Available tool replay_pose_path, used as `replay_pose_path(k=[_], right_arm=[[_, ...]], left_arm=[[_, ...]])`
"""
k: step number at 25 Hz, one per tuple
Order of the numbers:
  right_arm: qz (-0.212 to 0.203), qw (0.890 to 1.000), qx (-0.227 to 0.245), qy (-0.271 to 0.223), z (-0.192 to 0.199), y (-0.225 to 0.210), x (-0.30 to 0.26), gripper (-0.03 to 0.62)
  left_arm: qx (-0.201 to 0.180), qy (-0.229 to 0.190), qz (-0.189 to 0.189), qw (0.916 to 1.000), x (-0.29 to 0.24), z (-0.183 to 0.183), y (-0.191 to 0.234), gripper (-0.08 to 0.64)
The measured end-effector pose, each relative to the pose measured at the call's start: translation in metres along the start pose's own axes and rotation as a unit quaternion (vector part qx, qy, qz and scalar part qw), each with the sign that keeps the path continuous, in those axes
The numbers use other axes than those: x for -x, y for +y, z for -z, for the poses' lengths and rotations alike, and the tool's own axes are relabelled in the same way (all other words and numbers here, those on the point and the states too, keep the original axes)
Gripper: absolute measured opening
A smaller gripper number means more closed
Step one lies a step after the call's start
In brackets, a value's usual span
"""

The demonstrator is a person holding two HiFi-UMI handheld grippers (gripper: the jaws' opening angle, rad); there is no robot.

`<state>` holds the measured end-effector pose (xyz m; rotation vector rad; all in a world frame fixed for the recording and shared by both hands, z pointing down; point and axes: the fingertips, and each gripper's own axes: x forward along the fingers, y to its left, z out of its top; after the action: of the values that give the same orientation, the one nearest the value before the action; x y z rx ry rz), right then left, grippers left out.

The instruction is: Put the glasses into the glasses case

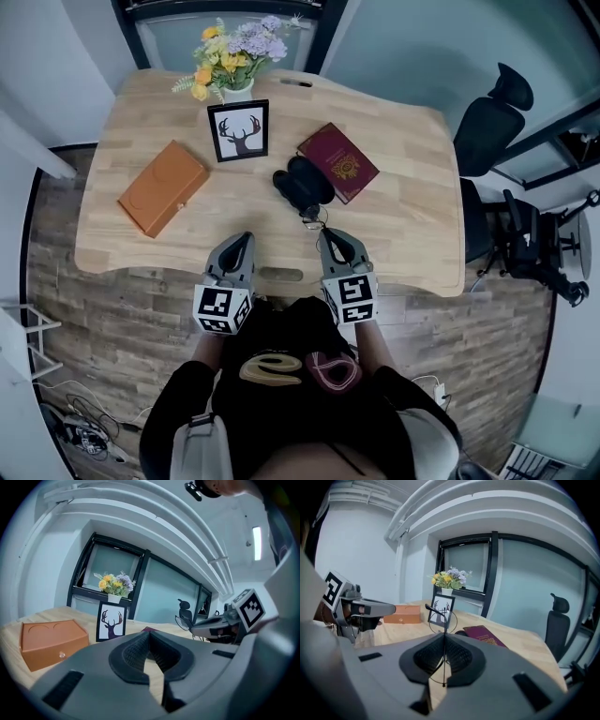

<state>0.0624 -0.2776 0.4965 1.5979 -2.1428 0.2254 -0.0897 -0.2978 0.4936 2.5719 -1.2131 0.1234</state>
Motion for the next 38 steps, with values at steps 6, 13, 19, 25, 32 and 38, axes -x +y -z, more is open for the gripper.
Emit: replay_pose_path(k=[6, 13, 19, 25, 32, 38], right_arm=[[0.007, 1.000, 0.018, 0.022, -0.004, -0.007, -0.021, 0.018], [-0.011, 0.999, 0.029, 0.032, -0.011, -0.014, -0.043, 0.018], [-0.029, 0.998, 0.040, 0.045, -0.012, -0.027, -0.060, 0.017], [-0.050, 0.996, 0.051, 0.056, -0.009, -0.036, -0.080, 0.017], [-0.063, 0.989, 0.106, 0.079, -0.003, -0.037, -0.098, 0.017], [-0.092, 0.987, 0.095, 0.092, 0.009, -0.032, -0.116, 0.018]], left_arm=[[0.008, -0.004, -0.018, 0.9998, -0.001, -0.008, 0.020, 0.018], [0.019, -0.001, -0.043, 0.9989, -0.007, -0.008, 0.030, 0.018], [0.025, -0.006, -0.068, 0.9974, -0.012, -0.016, 0.031, 0.018], [0.035, -0.018, -0.094, 0.9948, -0.009, -0.020, 0.032, 0.018], [0.035, -0.022, -0.131, 0.9905, -0.001, -0.020, 0.036, 0.018], [0.024, -0.017, -0.157, 0.9872, 0.005, -0.020, 0.037, 0.018]])
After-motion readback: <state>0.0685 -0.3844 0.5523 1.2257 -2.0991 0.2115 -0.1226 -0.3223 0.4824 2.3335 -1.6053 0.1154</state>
